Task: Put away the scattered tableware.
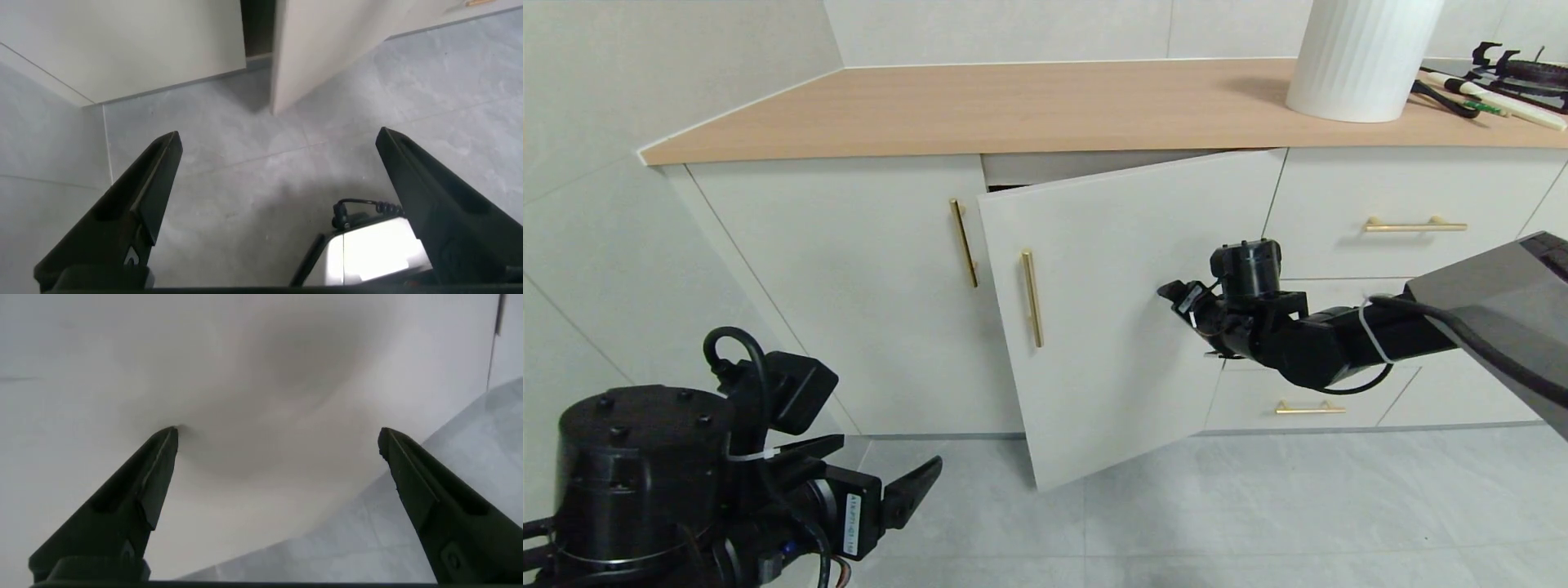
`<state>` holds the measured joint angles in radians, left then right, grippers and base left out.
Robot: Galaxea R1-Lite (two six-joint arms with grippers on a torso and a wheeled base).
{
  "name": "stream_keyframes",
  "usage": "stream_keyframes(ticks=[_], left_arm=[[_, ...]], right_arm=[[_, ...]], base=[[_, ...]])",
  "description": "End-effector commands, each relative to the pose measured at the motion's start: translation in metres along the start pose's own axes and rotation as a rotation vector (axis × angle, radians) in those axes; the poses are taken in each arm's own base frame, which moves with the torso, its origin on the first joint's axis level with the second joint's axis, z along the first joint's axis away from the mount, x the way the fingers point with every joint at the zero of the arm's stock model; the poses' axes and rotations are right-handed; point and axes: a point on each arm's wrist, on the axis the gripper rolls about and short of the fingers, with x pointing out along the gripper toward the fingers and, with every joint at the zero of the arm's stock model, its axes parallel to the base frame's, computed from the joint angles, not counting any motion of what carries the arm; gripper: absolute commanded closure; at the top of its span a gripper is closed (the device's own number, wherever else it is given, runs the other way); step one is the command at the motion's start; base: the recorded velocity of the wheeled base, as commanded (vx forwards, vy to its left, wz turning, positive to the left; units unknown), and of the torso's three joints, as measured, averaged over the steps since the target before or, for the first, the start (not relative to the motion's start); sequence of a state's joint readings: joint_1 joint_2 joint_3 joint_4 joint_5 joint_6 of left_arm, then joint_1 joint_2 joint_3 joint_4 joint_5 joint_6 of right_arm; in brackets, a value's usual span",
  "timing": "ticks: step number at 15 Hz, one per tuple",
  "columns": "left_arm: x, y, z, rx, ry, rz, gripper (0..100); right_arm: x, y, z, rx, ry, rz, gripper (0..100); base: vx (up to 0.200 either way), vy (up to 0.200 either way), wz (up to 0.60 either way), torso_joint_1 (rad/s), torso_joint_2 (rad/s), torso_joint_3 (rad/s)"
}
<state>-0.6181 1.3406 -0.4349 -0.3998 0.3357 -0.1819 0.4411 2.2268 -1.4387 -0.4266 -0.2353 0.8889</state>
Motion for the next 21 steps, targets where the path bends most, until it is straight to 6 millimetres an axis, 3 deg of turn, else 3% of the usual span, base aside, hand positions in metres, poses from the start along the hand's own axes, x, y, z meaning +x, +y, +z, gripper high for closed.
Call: stream_keyframes(ticks=[1, 5, 16, 21], left_arm=[[0.0, 0.0, 0.0, 0.0, 0.002, 0.0, 0], [0.0, 0.0, 0.0, 0.0, 0.0, 0.0, 0], [-0.001, 0.0, -0.001, 0.0, 0.002, 0.0, 0], [0.0, 0.0, -0.001, 0.0, 0.002, 0.0, 0]], right_arm=[[0.013, -0.004, -0.004, 0.008, -0.002, -0.007, 0], [0.034, 0.0, -0.002, 0.044, -0.079, -0.021, 0], [0.059, -0.009, 0.01, 0.084, -0.148, -0.027, 0], [0.058, -0.009, 0.012, 0.083, -0.148, -0.03, 0]], base=[[0.0, 0.0, 0.0, 0.0, 0.0, 0.0], [0.0, 0.0, 0.0, 0.0, 0.0, 0.0], [0.0, 0.0, 0.0, 0.0, 0.0, 0.0], [0.0, 0.0, 0.0, 0.0, 0.0, 0.0]])
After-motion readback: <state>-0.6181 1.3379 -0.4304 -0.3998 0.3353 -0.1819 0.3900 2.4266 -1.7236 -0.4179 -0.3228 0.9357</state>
